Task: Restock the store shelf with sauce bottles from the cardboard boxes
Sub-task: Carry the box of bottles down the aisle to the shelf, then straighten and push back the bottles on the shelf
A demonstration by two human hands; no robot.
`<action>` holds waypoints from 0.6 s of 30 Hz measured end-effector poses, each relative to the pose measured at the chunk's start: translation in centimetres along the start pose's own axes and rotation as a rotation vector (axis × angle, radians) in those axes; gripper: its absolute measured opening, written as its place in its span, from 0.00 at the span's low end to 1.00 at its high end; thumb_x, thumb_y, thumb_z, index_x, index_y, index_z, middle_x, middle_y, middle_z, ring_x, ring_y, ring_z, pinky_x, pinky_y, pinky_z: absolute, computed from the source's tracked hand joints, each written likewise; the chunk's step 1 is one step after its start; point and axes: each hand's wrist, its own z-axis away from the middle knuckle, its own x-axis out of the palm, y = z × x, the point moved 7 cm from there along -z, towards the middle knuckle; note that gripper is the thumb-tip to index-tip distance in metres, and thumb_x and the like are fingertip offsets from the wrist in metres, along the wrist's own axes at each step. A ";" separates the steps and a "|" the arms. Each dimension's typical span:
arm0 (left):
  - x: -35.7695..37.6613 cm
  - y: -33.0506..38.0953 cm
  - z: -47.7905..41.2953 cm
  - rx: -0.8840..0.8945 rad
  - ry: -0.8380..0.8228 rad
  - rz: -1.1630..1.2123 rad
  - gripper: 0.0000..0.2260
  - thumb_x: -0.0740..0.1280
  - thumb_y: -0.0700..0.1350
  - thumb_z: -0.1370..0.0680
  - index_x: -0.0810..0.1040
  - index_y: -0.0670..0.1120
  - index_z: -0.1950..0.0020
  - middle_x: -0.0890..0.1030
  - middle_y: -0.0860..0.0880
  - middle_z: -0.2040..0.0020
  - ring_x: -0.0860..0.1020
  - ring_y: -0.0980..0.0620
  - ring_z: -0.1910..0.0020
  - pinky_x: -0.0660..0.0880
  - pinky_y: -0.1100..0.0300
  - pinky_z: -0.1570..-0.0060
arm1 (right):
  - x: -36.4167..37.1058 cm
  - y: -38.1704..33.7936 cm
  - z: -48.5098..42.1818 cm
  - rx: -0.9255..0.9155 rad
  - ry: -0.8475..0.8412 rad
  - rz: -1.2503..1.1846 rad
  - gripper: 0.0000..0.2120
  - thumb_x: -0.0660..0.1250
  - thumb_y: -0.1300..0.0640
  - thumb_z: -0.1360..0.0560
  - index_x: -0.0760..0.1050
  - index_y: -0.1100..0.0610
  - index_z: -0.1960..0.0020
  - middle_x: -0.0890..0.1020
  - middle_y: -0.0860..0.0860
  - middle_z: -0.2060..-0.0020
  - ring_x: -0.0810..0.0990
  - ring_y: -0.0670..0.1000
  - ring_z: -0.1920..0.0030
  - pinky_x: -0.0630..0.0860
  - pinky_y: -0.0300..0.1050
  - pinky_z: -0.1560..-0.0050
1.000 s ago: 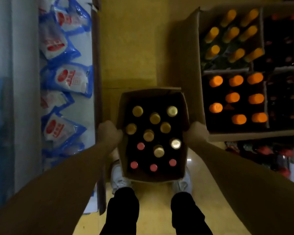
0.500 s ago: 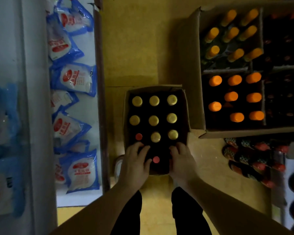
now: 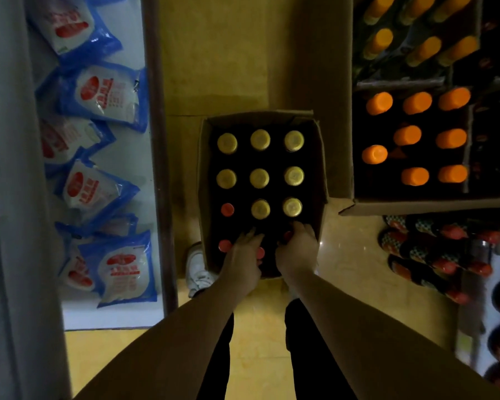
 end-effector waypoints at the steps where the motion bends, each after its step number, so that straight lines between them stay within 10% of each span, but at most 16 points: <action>1: 0.3 -0.3 -0.2 -0.020 0.025 0.020 0.36 0.69 0.29 0.24 0.65 0.51 0.19 0.65 0.49 0.19 0.63 0.47 0.20 0.63 0.56 0.23 | 0.1 0.2 0.2 0.000 0.030 -0.046 0.17 0.66 0.69 0.26 0.78 0.64 0.38 0.78 0.61 0.41 0.77 0.63 0.42 0.70 0.46 0.46; 18: -0.2 -0.4 -3.1 -0.174 0.410 0.463 0.13 0.74 0.43 0.22 0.83 0.45 0.38 0.83 0.46 0.40 0.79 0.46 0.37 0.70 0.60 0.40 | 2.2 1.2 -0.7 0.308 0.336 -0.742 0.18 0.75 0.54 0.24 0.79 0.51 0.34 0.84 0.49 0.45 0.80 0.48 0.43 0.76 0.46 0.41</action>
